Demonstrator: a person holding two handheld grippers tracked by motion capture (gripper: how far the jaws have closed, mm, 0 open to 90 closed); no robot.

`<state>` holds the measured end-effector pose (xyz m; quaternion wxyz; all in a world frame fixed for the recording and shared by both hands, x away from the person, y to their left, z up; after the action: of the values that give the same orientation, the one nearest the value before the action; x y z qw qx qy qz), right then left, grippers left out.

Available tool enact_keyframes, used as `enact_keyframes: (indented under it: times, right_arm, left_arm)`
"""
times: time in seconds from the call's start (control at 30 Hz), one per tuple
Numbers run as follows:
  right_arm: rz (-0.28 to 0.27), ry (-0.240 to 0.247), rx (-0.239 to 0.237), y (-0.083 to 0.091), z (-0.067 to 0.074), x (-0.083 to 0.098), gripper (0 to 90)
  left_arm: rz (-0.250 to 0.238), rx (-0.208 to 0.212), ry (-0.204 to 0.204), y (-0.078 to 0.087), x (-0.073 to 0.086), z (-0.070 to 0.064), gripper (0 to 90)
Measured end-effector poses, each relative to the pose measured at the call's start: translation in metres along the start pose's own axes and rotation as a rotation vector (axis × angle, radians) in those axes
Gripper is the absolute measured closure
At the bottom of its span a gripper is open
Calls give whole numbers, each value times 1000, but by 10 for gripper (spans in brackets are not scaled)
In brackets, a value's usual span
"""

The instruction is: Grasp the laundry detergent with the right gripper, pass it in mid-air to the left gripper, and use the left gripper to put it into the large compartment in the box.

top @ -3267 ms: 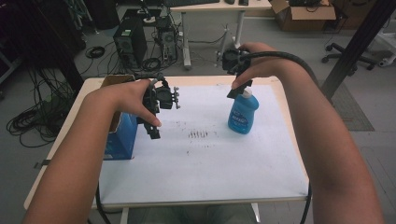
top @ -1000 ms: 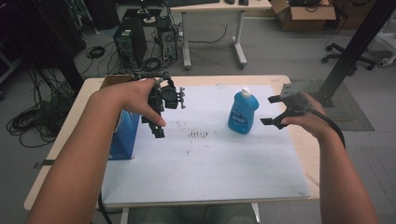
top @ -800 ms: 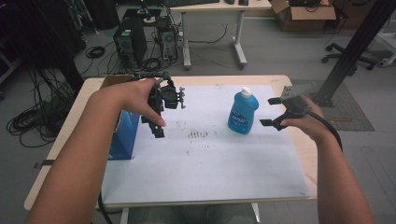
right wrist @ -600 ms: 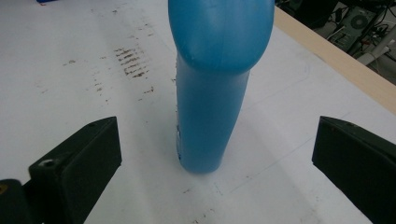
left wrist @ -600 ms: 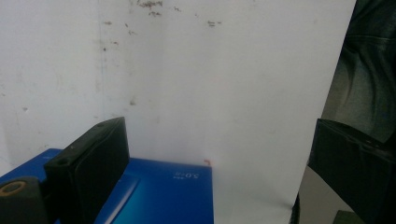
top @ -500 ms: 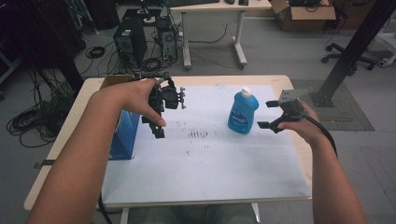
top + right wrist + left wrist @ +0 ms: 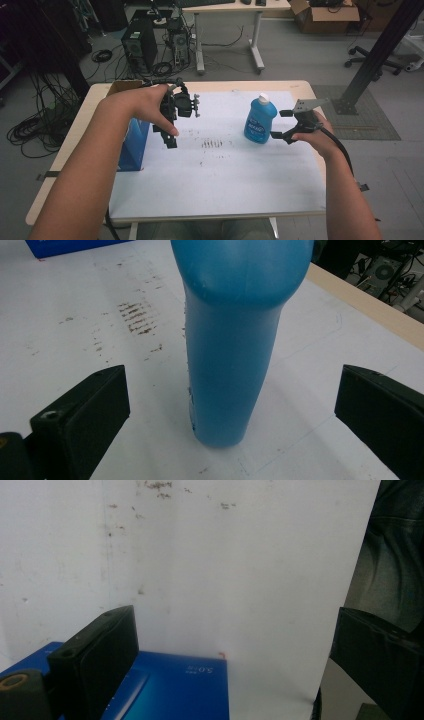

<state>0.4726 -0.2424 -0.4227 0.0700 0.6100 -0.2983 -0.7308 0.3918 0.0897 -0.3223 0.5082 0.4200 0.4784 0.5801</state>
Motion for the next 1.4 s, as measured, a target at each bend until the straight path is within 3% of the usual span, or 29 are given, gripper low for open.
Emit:
enact_keyframes:
  times: [0.6,1.4]
  right_arm:
    - [-36,-25,7,-18,-5,8,3]
    - [-104,-29,2,-48,-4,3,3]
  left_arm:
    - [-2,0,-3,0,0,-1,54]
    - [4,3,-10,-2,-2,-2,54]
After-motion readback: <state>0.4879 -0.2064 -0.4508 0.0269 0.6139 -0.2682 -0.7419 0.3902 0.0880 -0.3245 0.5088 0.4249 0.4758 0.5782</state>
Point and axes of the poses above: each handheld gripper's, and its own axes: y roughly backward along the jaws, x roughly out of its underside, z roughly to its left, the point moved 8 cm from there along -y, roughly forward along the jaws, and after that the axes turned 10 degrees about -x, right-handed, at the moved point
